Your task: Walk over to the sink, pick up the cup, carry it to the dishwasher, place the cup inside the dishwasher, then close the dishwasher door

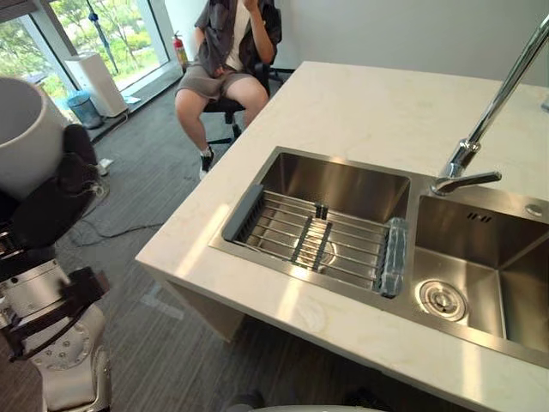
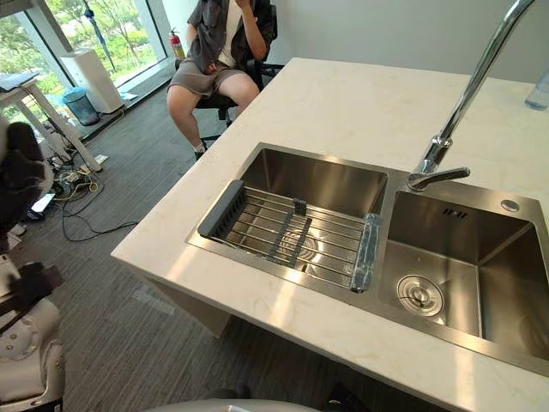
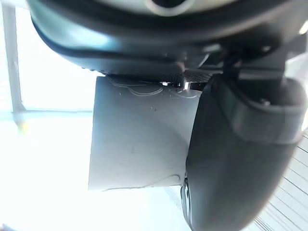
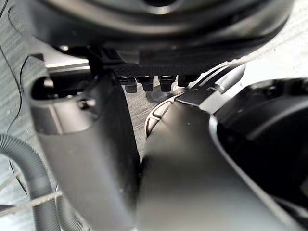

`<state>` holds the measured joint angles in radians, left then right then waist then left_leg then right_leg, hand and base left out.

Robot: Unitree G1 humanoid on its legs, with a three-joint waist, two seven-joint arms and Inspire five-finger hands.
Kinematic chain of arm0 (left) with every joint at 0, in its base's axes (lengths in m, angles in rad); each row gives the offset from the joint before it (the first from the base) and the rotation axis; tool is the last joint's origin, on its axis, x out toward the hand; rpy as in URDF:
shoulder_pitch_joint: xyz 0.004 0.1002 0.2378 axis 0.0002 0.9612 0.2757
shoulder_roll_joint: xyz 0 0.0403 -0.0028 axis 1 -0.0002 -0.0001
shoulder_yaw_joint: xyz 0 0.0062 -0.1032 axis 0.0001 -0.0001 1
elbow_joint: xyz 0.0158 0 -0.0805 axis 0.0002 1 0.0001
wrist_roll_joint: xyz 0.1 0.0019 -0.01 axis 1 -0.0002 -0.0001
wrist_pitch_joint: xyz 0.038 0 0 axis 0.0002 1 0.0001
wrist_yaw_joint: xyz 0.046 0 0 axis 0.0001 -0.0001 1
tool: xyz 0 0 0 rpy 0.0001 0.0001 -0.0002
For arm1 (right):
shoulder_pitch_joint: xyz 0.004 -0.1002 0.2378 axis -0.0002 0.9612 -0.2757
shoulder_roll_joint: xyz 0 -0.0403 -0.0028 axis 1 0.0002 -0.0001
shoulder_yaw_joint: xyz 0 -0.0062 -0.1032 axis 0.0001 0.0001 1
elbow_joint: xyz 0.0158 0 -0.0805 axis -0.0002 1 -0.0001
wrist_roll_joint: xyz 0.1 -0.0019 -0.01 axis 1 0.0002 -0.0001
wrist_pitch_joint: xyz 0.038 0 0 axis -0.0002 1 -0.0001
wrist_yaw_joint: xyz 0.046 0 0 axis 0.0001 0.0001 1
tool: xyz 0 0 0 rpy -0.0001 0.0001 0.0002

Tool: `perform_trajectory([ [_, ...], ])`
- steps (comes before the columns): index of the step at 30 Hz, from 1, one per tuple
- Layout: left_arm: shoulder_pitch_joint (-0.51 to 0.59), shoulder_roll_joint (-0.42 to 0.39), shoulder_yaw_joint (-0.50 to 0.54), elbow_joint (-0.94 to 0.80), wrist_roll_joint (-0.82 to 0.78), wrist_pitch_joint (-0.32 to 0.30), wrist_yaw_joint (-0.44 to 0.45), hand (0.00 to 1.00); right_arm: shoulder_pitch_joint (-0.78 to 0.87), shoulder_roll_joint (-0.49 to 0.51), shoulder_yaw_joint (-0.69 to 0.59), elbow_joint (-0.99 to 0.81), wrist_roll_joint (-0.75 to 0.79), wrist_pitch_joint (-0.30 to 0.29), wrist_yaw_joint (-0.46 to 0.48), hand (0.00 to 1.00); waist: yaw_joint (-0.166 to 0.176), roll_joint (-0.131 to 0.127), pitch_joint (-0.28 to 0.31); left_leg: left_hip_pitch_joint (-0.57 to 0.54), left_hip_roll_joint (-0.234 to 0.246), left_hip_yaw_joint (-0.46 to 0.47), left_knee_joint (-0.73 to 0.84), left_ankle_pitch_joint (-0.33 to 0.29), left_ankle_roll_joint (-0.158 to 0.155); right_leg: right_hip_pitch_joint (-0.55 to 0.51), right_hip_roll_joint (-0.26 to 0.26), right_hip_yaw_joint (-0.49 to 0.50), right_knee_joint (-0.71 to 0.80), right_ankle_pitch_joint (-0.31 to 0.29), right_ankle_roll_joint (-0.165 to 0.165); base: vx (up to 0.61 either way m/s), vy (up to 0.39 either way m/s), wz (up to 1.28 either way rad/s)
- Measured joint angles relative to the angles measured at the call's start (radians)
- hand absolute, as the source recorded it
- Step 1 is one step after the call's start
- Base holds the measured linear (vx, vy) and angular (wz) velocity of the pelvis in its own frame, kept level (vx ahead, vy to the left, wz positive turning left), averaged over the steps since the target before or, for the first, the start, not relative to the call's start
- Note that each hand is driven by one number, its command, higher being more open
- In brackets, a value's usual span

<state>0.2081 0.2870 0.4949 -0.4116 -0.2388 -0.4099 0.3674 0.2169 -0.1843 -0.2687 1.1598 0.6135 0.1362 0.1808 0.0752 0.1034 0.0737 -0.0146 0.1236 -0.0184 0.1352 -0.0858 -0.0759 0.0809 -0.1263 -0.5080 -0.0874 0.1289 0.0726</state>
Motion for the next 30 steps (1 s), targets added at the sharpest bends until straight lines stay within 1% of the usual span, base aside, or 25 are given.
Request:
perform_trajectory([
  [2, 0.035, -0.036, 0.042, 0.016, -0.027, 0.021, 0.008, 0.0, 0.001, 0.0, -0.01, 0.0, -0.035, 0.005, 0.007, 1.0, 0.012, 0.002, -0.012, -0.004, -0.007, -0.02, -0.021, 0.022, 0.014, 0.002, -0.003, -0.029, 0.001, -0.002, -0.004, -0.01, -0.019, 0.46],
  [4, 0.068, -0.068, 0.057, 0.016, -0.038, 0.034, 0.012, 0.0, 0.004, 0.006, -0.027, 0.001, -0.06, 0.005, 0.01, 1.0, 0.02, 0.004, -0.013, -0.004, -0.021, -0.028, -0.07, 0.069, 0.043, 0.009, -0.017, -0.076, 0.001, -0.011, -0.008, -0.02, -0.006, 0.8],
  [5, 0.082, -0.087, 0.056, 0.016, -0.037, 0.036, -0.002, 0.0, 0.014, 0.007, -0.042, 0.001, -0.069, 0.003, 0.013, 1.0, 0.019, 0.004, -0.013, -0.005, -0.035, -0.01, -0.108, 0.094, 0.102, 0.02, -0.035, -0.12, 0.001, -0.018, 0.0, -0.05, 0.021, 1.17],
  [6, 0.091, -0.093, 0.057, 0.016, -0.036, 0.035, -0.016, 0.0, 0.022, 0.005, -0.054, 0.0, -0.072, 0.0, 0.013, 1.0, 0.019, 0.008, -0.012, -0.005, -0.031, 0.037, -0.132, 0.105, 0.146, 0.032, -0.048, -0.165, 0.001, -0.021, 0.006, -0.05, 0.025, 1.24],
  [7, 0.093, -0.092, 0.06, 0.016, -0.036, 0.035, -0.024, 0.0, 0.026, 0.004, -0.06, -0.001, -0.073, -0.001, 0.013, 1.0, 0.019, 0.015, -0.007, -0.005, -0.025, 0.07, -0.137, 0.112, 0.158, 0.042, -0.052, -0.185, 0.002, -0.023, 0.009, -0.04, 0.034, 1.17],
  [10, 0.099, -0.091, 0.102, 0.015, -0.037, 0.035, -0.045, 0.0, 0.028, -0.023, -0.076, -0.001, -0.088, -0.002, 0.009, 1.0, 0.026, 0.034, -0.004, -0.007, -0.009, 0.172, -0.128, 0.11, 0.159, 0.073, -0.075, -0.225, 0.011, -0.035, 0.03, -0.01, 0.076, 0.77],
  [11, 0.099, -0.087, 0.124, 0.015, -0.041, 0.035, -0.046, 0.0, 0.027, -0.039, -0.076, -0.001, -0.087, -0.001, 0.009, 1.0, 0.026, 0.042, -0.009, -0.018, -0.003, 0.216, -0.112, 0.104, 0.168, 0.074, -0.087, -0.238, 0.023, -0.04, 0.037, 0.04, 0.093, 0.5],
  [13, 0.098, -0.072, 0.132, 0.015, -0.07, 0.034, -0.048, 0.0, 0.027, -0.048, -0.077, -0.001, -0.087, -0.001, 0.012, 1.0, 0.026, 0.044, -0.011, -0.033, 0.006, 0.317, -0.092, 0.076, 0.223, 0.075, -0.108, -0.264, 0.037, -0.042, 0.041, 0.07, 0.088, 0.56],
  [14, 0.088, -0.068, 0.124, 0.018, -0.092, 0.032, -0.06, 0.0, 0.028, -0.05, -0.078, 0.001, -0.084, -0.001, 0.015, 1.0, 0.02, 0.042, -0.011, -0.035, 0.017, 0.412, -0.088, 0.051, 0.267, 0.079, -0.119, -0.288, 0.035, -0.041, 0.042, 0.08, 0.06, 0.65],
  [15, 0.076, -0.068, 0.114, 0.023, -0.099, 0.031, -0.066, 0.0, 0.028, -0.05, -0.08, 0.002, -0.084, -0.002, 0.017, 1.0, 0.014, 0.036, -0.012, -0.035, 0.024, 0.471, -0.084, 0.036, 0.291, 0.087, -0.125, -0.307, 0.031, -0.038, 0.042, 0.1, 0.079, 1.13],
  [16, 0.043, -0.068, 0.081, 0.033, -0.113, 0.031, -0.074, 0.0, 0.029, -0.05, -0.095, 0.012, -0.071, -0.006, 0.018, 1.0, -0.008, 0.035, -0.007, -0.027, 0.044, 0.592, -0.079, 0.022, 0.31, 0.113, -0.137, -0.368, 0.025, -0.035, 0.051, 0.11, 0.091, 1.3],
  [17, 0.021, -0.068, 0.049, 0.038, -0.119, 0.029, -0.086, 0.0, 0.032, -0.05, -0.108, 0.022, -0.053, -0.011, 0.018, 1.0, -0.023, 0.029, 0.0, -0.018, 0.059, 0.68, -0.073, 0.024, 0.311, 0.133, -0.145, -0.415, 0.028, -0.036, 0.061, 0.14, 0.123, 1.53],
  [18, 0.0, -0.068, 0.013, 0.042, -0.121, 0.025, -0.098, 0.0, 0.036, -0.046, -0.122, 0.028, -0.042, -0.016, 0.018, 1.0, -0.035, 0.035, 0.002, -0.009, 0.079, 0.764, -0.062, 0.038, 0.316, 0.15, -0.155, -0.458, 0.05, -0.042, 0.076, 0.16, 0.144, 1.56],
  [19, -0.025, -0.069, -0.052, 0.037, -0.113, 0.02, -0.115, 0.0, 0.051, -0.05, -0.151, 0.029, -0.021, -0.038, 0.018, 1.0, -0.041, 0.059, 0.011, 0.003, 0.109, 0.827, -0.053, 0.143, 0.274, 0.174, -0.171, -0.514, 0.114, -0.075, 0.087, 0.14, 0.138, 1.27],
  [20, -0.029, -0.07, -0.072, 0.03, -0.109, 0.018, -0.123, 0.0, 0.059, -0.05, -0.168, 0.029, -0.015, -0.043, 0.018, 1.0, -0.042, 0.066, 0.016, 0.007, 0.109, 0.822, -0.063, 0.19, 0.233, 0.185, -0.179, -0.531, 0.139, -0.086, 0.096, 0.14, 0.175, 1.03],
  [21, -0.029, -0.073, -0.092, 0.022, -0.095, 0.014, -0.133, 0.0, 0.067, -0.049, -0.186, 0.024, -0.014, -0.046, 0.018, 1.0, -0.043, 0.066, 0.016, 0.019, 0.089, 0.815, -0.092, 0.21, 0.162, 0.194, -0.199, -0.549, 0.169, -0.093, 0.095, 0.1, 0.161, 0.65],
  [22, -0.031, -0.073, -0.104, 0.01, -0.09, 0.014, -0.138, 0.0, 0.071, -0.048, -0.194, 0.016, -0.019, -0.045, 0.016, 1.0, -0.043, 0.065, 0.017, 0.032, 0.061, 0.808, -0.139, 0.227, 0.114, 0.199, -0.218, -0.564, 0.194, -0.094, 0.094, 0.1, 0.221, 0.71],
  [23, -0.035, -0.072, -0.105, -0.004, -0.091, 0.014, -0.141, 0.0, 0.068, -0.047, -0.206, 0.006, -0.032, -0.043, 0.008, 1.0, -0.041, 0.057, 0.023, 0.045, 0.023, 0.792, -0.2, 0.246, 0.078, 0.199, -0.246, -0.565, 0.227, -0.096, 0.094, 0.08, 0.226, 0.73],
  [24, -0.042, -0.069, -0.103, -0.01, -0.098, 0.019, -0.141, 0.0, 0.064, -0.035, -0.218, -0.009, -0.061, -0.042, -0.007, 1.0, -0.036, 0.034, 0.039, 0.048, -0.013, 0.767, -0.221, 0.248, 0.087, 0.203, -0.281, -0.561, 0.257, -0.096, 0.094, 0.09, 0.241, 0.62],
  [25, -0.045, -0.068, -0.103, -0.01, -0.102, 0.024, -0.14, 0.0, 0.056, -0.026, -0.224, -0.016, -0.067, -0.041, -0.023, 1.0, -0.034, 0.018, 0.049, 0.048, -0.028, 0.756, -0.221, 0.242, 0.094, 0.209, -0.298, -0.561, 0.271, -0.096, 0.094, 0.06, 0.17, 0.65],
  [26, -0.042, -0.07, -0.104, -0.006, -0.106, 0.033, -0.141, 0.0, 0.041, -0.007, -0.229, -0.035, -0.064, -0.038, -0.07, 1.0, -0.031, -0.011, 0.068, 0.049, -0.056, 0.728, -0.222, 0.226, 0.104, 0.214, -0.341, -0.553, 0.325, -0.095, 0.093, 0.05, 0.117, 0.81],
  [27, -0.034, -0.079, -0.116, 0.011, -0.107, 0.034, -0.144, 0.0, 0.033, 0.007, -0.238, -0.062, -0.061, -0.036, -0.11, 1.0, -0.032, -0.032, 0.082, 0.041, -0.081, 0.689, -0.222, 0.21, 0.115, 0.2, -0.396, -0.498, 0.428, -0.083, 0.067, 0.05, 0.102, 0.93],
  [28, -0.031, -0.083, -0.129, 0.023, -0.11, 0.034, -0.149, 0.0, 0.033, 0.009, -0.241, -0.078, -0.061, -0.033, -0.118, 1.0, -0.034, -0.036, 0.086, 0.036, -0.092, 0.662, -0.222, 0.203, 0.124, 0.181, -0.418, -0.446, 0.484, -0.064, 0.03, 0.08, 0.124, 1.35],
  [29, -0.026, -0.098, -0.176, 0.045, -0.121, 0.037, -0.155, 0.0, 0.034, 0.009, -0.244, -0.107, -0.065, -0.019, -0.121, 1.0, -0.047, -0.036, 0.089, 0.023, -0.105, 0.584, -0.221, 0.194, 0.138, 0.122, -0.435, -0.278, 0.6, 0.026, -0.093, 0.11, 0.121, 1.78],
  [30, -0.031, -0.103, -0.231, 0.072, -0.124, 0.035, -0.162, 0.0, 0.037, 0.016, -0.248, -0.119, -0.068, -0.019, -0.12, 1.0, -0.061, -0.028, 0.095, 0.017, -0.103, 0.496, -0.222, 0.19, 0.141, 0.058, -0.392, -0.083, 0.685, -0.036, -0.085, 0.09, 0.068, 1.96],
])
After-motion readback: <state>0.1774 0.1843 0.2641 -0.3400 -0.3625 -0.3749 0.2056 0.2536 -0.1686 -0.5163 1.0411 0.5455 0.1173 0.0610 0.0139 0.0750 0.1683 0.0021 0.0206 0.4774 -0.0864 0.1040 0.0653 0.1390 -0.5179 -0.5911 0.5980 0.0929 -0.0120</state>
